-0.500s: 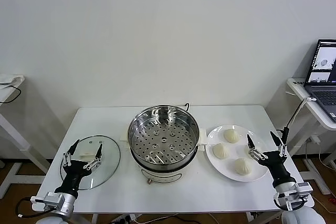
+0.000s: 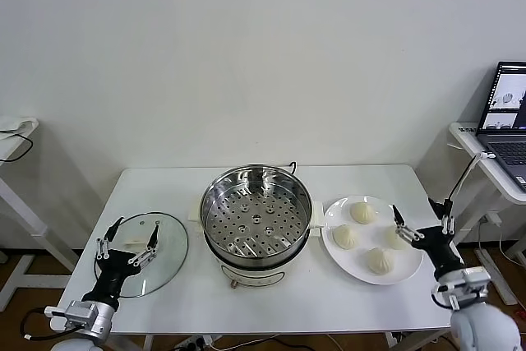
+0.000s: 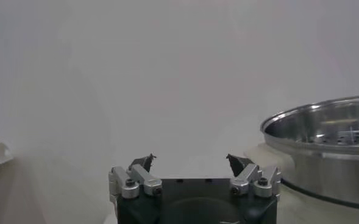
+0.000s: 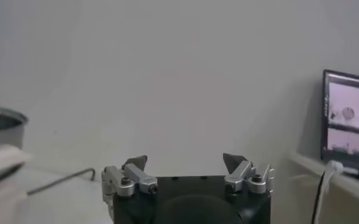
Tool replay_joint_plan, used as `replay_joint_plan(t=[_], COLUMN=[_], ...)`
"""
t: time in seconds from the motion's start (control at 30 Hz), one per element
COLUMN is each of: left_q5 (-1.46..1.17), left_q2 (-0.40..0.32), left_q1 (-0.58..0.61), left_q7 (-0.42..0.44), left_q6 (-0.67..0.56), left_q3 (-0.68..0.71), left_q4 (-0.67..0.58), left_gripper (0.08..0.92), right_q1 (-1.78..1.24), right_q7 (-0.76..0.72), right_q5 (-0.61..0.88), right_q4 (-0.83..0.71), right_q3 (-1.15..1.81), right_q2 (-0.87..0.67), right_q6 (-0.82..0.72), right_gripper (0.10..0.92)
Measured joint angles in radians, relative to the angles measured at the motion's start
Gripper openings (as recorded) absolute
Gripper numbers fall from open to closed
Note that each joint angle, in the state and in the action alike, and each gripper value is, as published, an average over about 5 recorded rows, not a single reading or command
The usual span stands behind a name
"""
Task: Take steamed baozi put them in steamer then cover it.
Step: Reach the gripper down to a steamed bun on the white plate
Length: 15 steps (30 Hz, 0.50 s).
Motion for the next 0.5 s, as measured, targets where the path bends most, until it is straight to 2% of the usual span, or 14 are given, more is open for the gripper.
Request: replay_joint_plan(t=[0.3, 0.5], left_q5=[0.01, 0.018], left_q2=[0.006, 0.011], left_q1=[-0.001, 0.003], left_q7=[0.001, -0.001], left_q6=[-0.013, -0.018], left_q3=[0.02, 0.031], left_q4=[0.003, -0.003], left_gripper=[0.823, 0.823], right_q1=[0.201, 0.445], right_q7=[-0.193, -0.386], right_q5=[-0.159, -0.21], right_q4=[-0.129, -0.247], right_q3=[-0.188, -0.419], right_q2=[-0.259, -0.353], right_q6=[-0.053, -0.072], right_gripper=[0.823, 0.823])
